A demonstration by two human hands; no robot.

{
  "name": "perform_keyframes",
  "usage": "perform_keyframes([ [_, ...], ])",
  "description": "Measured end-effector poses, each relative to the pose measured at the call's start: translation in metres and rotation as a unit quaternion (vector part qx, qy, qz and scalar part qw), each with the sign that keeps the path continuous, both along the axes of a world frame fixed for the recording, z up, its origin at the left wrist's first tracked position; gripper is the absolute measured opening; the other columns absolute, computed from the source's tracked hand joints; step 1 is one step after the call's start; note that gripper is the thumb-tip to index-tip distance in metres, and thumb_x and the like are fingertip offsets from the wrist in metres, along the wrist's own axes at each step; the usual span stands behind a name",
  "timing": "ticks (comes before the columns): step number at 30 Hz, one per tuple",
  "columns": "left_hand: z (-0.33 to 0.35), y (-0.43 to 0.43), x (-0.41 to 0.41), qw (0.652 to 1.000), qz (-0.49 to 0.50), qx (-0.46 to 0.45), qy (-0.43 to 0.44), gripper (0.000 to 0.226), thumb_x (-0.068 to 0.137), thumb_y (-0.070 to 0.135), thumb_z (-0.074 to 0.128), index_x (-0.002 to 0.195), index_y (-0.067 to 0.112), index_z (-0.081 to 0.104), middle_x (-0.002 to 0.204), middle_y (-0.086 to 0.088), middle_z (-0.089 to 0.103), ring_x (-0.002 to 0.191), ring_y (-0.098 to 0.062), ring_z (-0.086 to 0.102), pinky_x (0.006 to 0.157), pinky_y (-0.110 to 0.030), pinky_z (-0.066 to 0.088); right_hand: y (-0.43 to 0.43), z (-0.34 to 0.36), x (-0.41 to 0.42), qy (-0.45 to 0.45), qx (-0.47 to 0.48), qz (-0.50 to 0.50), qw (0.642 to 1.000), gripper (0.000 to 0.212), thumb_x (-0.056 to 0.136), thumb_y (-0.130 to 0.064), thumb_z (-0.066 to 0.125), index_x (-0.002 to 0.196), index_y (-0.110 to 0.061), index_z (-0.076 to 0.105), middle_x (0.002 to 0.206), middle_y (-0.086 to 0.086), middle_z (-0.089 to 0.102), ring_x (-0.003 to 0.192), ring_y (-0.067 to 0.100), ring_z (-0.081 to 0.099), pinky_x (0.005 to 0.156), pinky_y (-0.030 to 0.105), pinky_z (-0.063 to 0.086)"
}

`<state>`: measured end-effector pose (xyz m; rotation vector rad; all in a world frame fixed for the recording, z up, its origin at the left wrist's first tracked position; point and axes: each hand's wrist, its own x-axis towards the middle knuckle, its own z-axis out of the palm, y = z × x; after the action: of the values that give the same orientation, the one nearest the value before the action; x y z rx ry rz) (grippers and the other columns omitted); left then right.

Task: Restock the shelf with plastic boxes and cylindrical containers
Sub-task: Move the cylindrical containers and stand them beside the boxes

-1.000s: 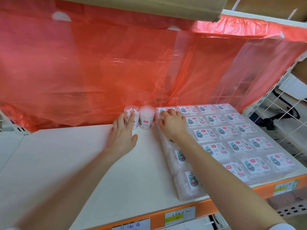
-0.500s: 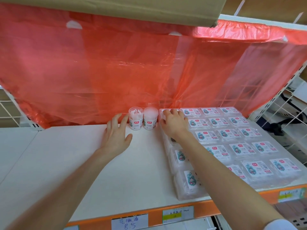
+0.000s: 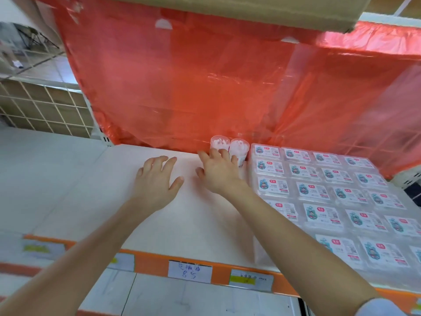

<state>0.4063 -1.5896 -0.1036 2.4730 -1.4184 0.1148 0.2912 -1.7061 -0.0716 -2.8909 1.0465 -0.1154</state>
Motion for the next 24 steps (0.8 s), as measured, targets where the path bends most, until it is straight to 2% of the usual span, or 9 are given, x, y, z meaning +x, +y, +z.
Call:
perform_keyframes([
  [4,-0.001,0.038,0.004,0.999,0.041,0.012,0.004,0.056,0.092,0.044,0.043,0.142,0.019,0.033,0.144,-0.005,0.034,0.132,-0.025,0.026,0.103,-0.039,0.027,0.026,-0.007,0.019,0.030,0.014,0.047,0.998,0.050,0.097,-0.037,0.035,0.142,-0.021,0.026,0.142,0.009,0.033,0.132,0.033,0.023,0.104,0.053,0.020],
  [8,-0.004,0.071,0.010,0.998,0.059,0.022,0.001,0.057,0.093,0.049,0.036,0.142,0.019,0.033,0.144,-0.005,0.035,0.132,-0.024,0.028,0.103,-0.038,0.029,0.055,-0.012,0.030,0.034,0.026,0.065,0.997,0.048,0.097,-0.036,0.034,0.141,-0.021,0.028,0.143,0.009,0.033,0.131,0.033,0.024,0.104,0.052,0.021],
  [11,-0.003,0.101,0.018,0.998,0.065,0.018,0.003,0.057,0.093,0.047,0.039,0.141,0.017,0.035,0.142,-0.007,0.037,0.131,-0.026,0.029,0.102,-0.040,0.030,0.087,-0.015,0.039,0.026,0.024,0.079,0.996,0.046,0.097,-0.036,0.035,0.140,-0.021,0.030,0.142,0.010,0.034,0.130,0.032,0.026,0.103,0.051,0.023],
  [14,0.001,0.131,0.023,0.997,0.070,0.012,0.009,0.067,0.084,0.052,0.027,0.139,0.016,0.039,0.139,-0.009,0.041,0.129,-0.027,0.033,0.099,-0.041,0.032,0.120,-0.016,0.049,0.011,0.015,0.091,0.996,0.045,0.097,-0.036,0.035,0.138,-0.020,0.033,0.141,0.010,0.035,0.129,0.032,0.028,0.101,0.049,0.025],
  [20,0.001,0.211,0.042,0.997,0.079,0.008,0.024,0.067,0.080,0.050,0.028,0.135,0.015,0.044,0.137,-0.009,0.044,0.127,-0.028,0.035,0.097,-0.041,0.034,0.201,-0.018,0.070,-0.018,0.020,0.099,0.995,0.044,0.094,-0.034,0.038,0.135,-0.019,0.037,0.138,0.010,0.038,0.127,0.031,0.030,0.099,0.047,0.026],
  [24,-0.005,0.273,0.055,0.995,0.090,0.001,0.034,0.053,0.090,0.044,0.042,0.133,0.014,0.045,0.135,-0.009,0.045,0.126,-0.028,0.036,0.097,-0.041,0.034,0.259,-0.025,0.083,-0.023,0.043,0.105,0.993,0.044,0.094,-0.034,0.039,0.135,-0.019,0.038,0.138,0.009,0.038,0.126,0.031,0.031,0.099,0.047,0.028],
])
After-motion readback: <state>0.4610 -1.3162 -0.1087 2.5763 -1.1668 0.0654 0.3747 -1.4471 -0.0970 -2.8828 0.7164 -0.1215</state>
